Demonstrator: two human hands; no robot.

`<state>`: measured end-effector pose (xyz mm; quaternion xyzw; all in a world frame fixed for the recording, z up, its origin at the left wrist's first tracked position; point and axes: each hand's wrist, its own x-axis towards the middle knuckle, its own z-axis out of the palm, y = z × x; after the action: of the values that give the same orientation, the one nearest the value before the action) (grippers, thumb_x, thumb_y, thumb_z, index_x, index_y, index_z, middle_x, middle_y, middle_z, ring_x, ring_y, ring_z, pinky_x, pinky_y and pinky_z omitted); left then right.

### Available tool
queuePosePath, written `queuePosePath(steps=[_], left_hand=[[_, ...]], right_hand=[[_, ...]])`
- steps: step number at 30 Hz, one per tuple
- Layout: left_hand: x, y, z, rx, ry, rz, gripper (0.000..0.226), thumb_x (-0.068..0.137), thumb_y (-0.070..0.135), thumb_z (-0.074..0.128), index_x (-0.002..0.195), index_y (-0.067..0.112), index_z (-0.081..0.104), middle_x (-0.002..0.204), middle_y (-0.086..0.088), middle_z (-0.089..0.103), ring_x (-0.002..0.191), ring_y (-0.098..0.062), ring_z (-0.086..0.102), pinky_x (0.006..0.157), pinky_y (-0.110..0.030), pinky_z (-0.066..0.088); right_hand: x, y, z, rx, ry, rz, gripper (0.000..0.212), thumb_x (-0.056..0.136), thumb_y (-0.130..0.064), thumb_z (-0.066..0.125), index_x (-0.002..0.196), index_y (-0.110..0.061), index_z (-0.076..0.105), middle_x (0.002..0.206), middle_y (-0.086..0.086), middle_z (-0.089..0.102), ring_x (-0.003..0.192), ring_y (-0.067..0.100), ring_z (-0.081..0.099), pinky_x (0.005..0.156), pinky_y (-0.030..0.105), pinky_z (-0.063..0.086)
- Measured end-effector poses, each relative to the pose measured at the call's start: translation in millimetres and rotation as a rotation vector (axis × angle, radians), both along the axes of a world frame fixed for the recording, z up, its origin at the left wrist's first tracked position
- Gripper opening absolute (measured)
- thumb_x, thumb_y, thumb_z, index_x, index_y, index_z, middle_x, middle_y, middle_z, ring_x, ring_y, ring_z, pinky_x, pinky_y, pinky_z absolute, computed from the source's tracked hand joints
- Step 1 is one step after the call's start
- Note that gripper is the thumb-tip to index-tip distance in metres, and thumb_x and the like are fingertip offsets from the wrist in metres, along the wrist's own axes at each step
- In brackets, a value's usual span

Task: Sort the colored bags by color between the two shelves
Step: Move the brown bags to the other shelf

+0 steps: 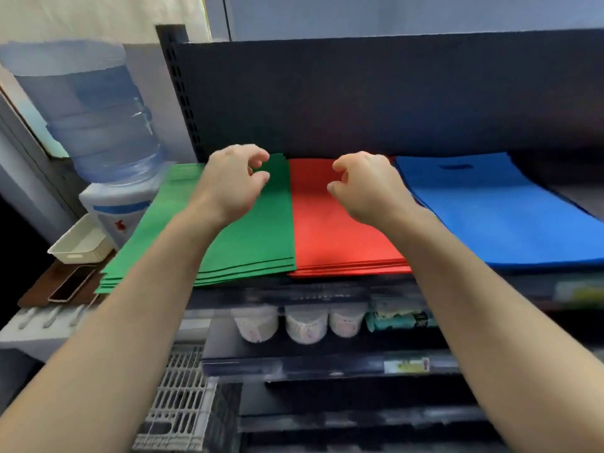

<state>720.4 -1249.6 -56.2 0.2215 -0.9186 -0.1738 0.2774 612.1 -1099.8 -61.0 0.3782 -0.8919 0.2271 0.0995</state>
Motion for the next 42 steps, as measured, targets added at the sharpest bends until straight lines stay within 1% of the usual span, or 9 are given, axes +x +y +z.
queuePosePath(steps=[3, 6, 11, 16, 23, 25, 33, 37, 42], left_hand=[[-31.1, 65.1, 12.1, -0.013, 0.075, -0.211, 0.032, 0.088, 0.013, 0.06, 0.119, 0.012, 0.063, 0.109, -0.005, 0.066, 0.089, -0.017, 0.063, 0.086, -0.022, 0.045], [-61.4, 136.8, 18.5, -0.029, 0.112, -0.4, 0.032, 0.088, 0.012, 0.06, 0.12, 0.014, 0.062, 0.105, -0.001, 0.065, 0.083, -0.013, 0.061, 0.086, -0.026, 0.048], [-117.4, 264.3, 17.3, -0.104, 0.148, -0.668, 0.03, 0.09, 0.011, 0.058, 0.119, 0.014, 0.062, 0.103, 0.0, 0.064, 0.085, -0.017, 0.059, 0.086, -0.034, 0.048], [-184.4, 413.7, 5.4, -0.063, 0.13, -0.939, 0.027, 0.089, 0.009, 0.058, 0.115, 0.014, 0.065, 0.101, 0.002, 0.064, 0.083, -0.016, 0.061, 0.083, -0.034, 0.049], [-246.6, 606.9, 4.7, -0.042, 0.181, -1.255, 0.025, 0.086, 0.007, 0.058, 0.108, 0.013, 0.068, 0.098, -0.001, 0.066, 0.079, -0.018, 0.062, 0.078, -0.033, 0.051], [-258.8, 650.3, 6.1, -0.039, 0.183, -1.322, 0.025, 0.086, 0.008, 0.058, 0.108, 0.014, 0.068, 0.098, 0.0, 0.066, 0.077, -0.016, 0.062, 0.077, -0.03, 0.05], [-319.3, 776.7, -1.9, -0.076, 0.2, -1.502, 0.027, 0.089, 0.01, 0.058, 0.115, 0.015, 0.065, 0.106, -0.001, 0.066, 0.088, -0.017, 0.065, 0.084, -0.033, 0.052], [-366.6, 833.3, -5.4, -0.012, 0.218, -1.552, 0.028, 0.09, 0.011, 0.056, 0.115, 0.015, 0.065, 0.104, -0.001, 0.066, 0.089, -0.018, 0.064, 0.086, -0.037, 0.052], [-440.8, 894.5, 2.1, 0.067, 0.235, -1.555, 0.027, 0.089, 0.01, 0.056, 0.114, 0.015, 0.066, 0.103, 0.0, 0.066, 0.087, -0.017, 0.062, 0.085, -0.035, 0.051]], right_hand=[[-9.6, 58.9, 8.9, 0.019, 0.092, -0.082, 0.031, 0.092, -0.026, 0.053, 0.116, -0.008, 0.059, 0.111, 0.01, 0.063, 0.107, 0.033, 0.054, 0.086, 0.039, 0.045], [-20.6, 131.4, 15.5, 0.038, 0.142, -0.189, 0.032, 0.094, -0.028, 0.051, 0.119, -0.008, 0.057, 0.112, 0.008, 0.063, 0.108, 0.031, 0.053, 0.087, 0.038, 0.044], [-47.0, 277.1, 20.3, -0.014, 0.101, -0.435, 0.033, 0.092, -0.027, 0.055, 0.119, -0.009, 0.058, 0.11, 0.01, 0.064, 0.105, 0.031, 0.055, 0.087, 0.038, 0.046], [-70.5, 438.5, 15.1, -0.075, 0.064, -0.692, 0.04, 0.09, -0.03, 0.059, 0.127, -0.018, 0.057, 0.117, 0.01, 0.064, 0.11, 0.031, 0.056, 0.094, 0.038, 0.045], [-75.5, 622.6, 18.8, -0.096, 0.04, -1.04, 0.04, 0.09, -0.027, 0.059, 0.128, -0.017, 0.057, 0.12, 0.011, 0.063, 0.113, 0.032, 0.054, 0.1, 0.041, 0.041], [-74.7, 660.6, 18.5, -0.087, 0.038, -1.118, 0.039, 0.09, -0.027, 0.058, 0.127, -0.017, 0.058, 0.12, 0.01, 0.063, 0.113, 0.031, 0.054, 0.099, 0.04, 0.042], [-98.1, 768.6, 6.5, -0.119, -0.011, -1.336, 0.039, 0.093, -0.031, 0.055, 0.131, -0.02, 0.054, 0.119, 0.005, 0.062, 0.112, 0.028, 0.054, 0.095, 0.04, 0.042], [-131.3, 818.6, 2.8, -0.145, 0.012, -1.434, 0.04, 0.093, -0.032, 0.054, 0.132, -0.02, 0.054, 0.117, 0.004, 0.064, 0.11, 0.025, 0.055, 0.094, 0.037, 0.043], [-203.0, 871.2, 12.6, -0.161, 0.052, -1.476, 0.041, 0.093, -0.033, 0.054, 0.132, -0.02, 0.053, 0.116, 0.003, 0.064, 0.11, 0.024, 0.056, 0.095, 0.038, 0.045]])
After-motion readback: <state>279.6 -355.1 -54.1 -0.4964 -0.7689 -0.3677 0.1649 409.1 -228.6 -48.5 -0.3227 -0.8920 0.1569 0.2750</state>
